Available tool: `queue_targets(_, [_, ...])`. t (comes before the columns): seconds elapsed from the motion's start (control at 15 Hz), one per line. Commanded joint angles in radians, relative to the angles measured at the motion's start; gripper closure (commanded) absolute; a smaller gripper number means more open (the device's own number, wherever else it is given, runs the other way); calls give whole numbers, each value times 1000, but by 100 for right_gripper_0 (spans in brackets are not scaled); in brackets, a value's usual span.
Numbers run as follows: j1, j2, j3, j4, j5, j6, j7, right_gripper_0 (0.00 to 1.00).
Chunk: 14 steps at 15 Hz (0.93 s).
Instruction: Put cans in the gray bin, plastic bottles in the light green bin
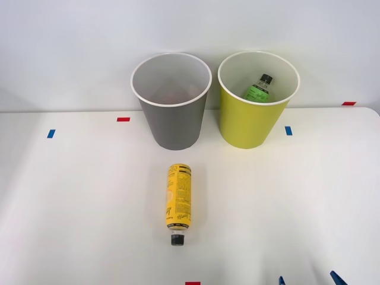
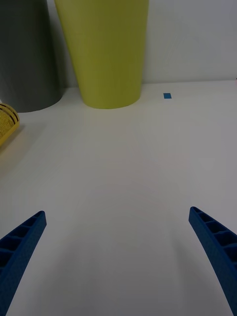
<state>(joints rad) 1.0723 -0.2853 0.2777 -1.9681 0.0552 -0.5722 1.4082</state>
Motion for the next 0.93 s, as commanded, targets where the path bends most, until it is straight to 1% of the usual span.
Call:
queue_targets(0.07, [0,0,0,0,0,0,0,0])
queue_targets(0.93, [0,0,0,0,0,0,0,0])
